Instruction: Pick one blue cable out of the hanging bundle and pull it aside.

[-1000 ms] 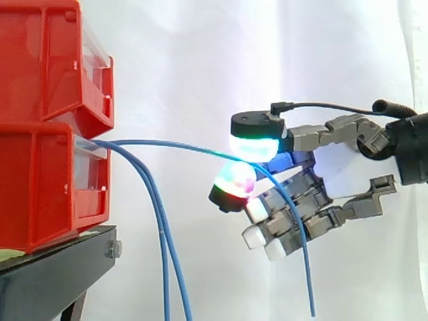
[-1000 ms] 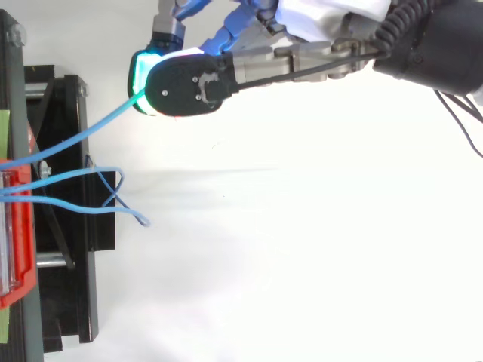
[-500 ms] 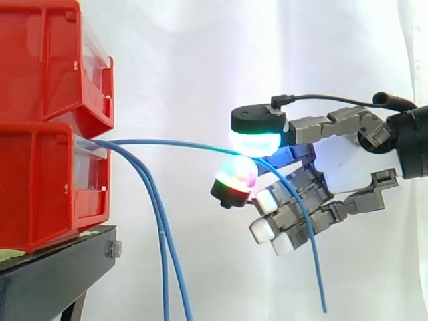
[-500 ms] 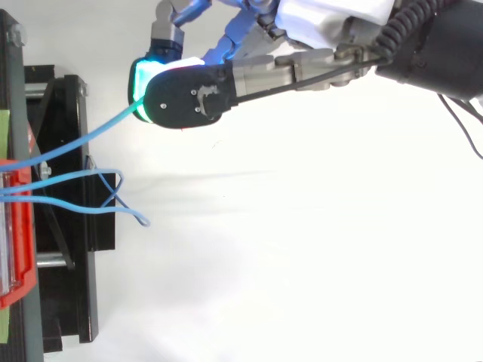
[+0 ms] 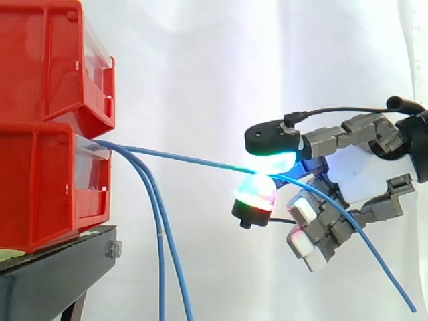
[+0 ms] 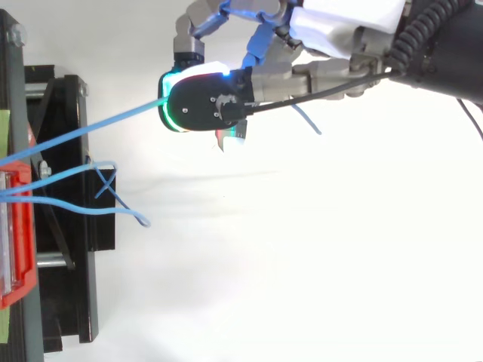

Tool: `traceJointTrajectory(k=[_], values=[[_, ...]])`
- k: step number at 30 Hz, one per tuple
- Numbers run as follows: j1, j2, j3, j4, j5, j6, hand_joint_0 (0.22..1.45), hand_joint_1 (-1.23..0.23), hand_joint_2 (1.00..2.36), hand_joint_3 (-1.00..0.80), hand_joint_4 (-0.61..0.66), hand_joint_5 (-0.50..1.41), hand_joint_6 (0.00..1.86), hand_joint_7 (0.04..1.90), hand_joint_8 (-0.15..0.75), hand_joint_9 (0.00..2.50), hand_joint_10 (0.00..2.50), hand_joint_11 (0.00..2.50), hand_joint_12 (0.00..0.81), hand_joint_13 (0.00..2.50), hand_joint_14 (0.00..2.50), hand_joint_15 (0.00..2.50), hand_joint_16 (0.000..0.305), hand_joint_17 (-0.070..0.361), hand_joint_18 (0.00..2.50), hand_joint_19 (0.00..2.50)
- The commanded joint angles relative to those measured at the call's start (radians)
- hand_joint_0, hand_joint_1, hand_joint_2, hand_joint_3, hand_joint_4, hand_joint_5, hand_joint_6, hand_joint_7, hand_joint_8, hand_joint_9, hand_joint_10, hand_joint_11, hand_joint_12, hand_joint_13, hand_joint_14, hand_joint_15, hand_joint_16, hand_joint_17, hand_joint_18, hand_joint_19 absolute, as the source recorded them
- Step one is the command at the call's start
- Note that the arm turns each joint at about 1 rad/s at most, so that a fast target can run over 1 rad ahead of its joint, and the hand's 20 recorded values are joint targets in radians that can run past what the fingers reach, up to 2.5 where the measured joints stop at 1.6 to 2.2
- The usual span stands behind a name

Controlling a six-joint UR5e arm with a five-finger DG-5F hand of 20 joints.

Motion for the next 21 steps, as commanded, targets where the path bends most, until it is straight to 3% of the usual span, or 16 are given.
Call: traceJointTrajectory(k=[1, 6, 12, 14, 21], values=[[0.0, 0.0, 0.004, -0.004, -0.001, -0.001, 0.46, -0.79, 1.64, -0.07, -0.21, -0.04, 0.91, 1.12, 0.254, 1.29, 0.02, 0.5, 0.307, 1.13, 0.02, 0.53, 0.058, 0.13, 0.97, 0.36], [0.0, 0.0, 0.007, -0.004, 0.004, -0.004, 0.48, -0.78, 1.52, -0.07, -0.18, -0.05, 0.92, 1.07, 0.264, 1.23, 0.02, 0.51, 0.32, 1.07, 0.02, 0.53, 0.058, 0.13, 0.93, 0.38], [-0.006, -0.001, 0.007, 0.004, 0.004, -0.001, 0.56, -0.83, 1.23, -0.03, -0.17, -0.07, 0.93, 1.0, 0.252, 1.15, 0.02, 0.52, 0.31, 1.01, 0.02, 0.53, 0.054, 0.122, 0.86, 0.39], [-0.006, 0.0, 0.012, 0.001, 0.004, 0.0, 0.63, -0.83, 1.0, 0.0, -0.22, -0.08, 0.94, 0.96, 0.214, 1.1, 0.02, 0.54, 0.289, 0.95, 0.02, 0.52, 0.05, 0.112, 0.8, 0.4], [-0.008, -0.001, 0.018, 0.001, 0.002, -0.001, 0.63, -0.81, 1.01, -0.05, -0.27, -0.1, 0.93, 0.97, 0.175, 1.04, 0.02, 0.52, 0.266, 0.85, 0.02, 0.48, 0.044, 0.098, 0.68, 0.42]])
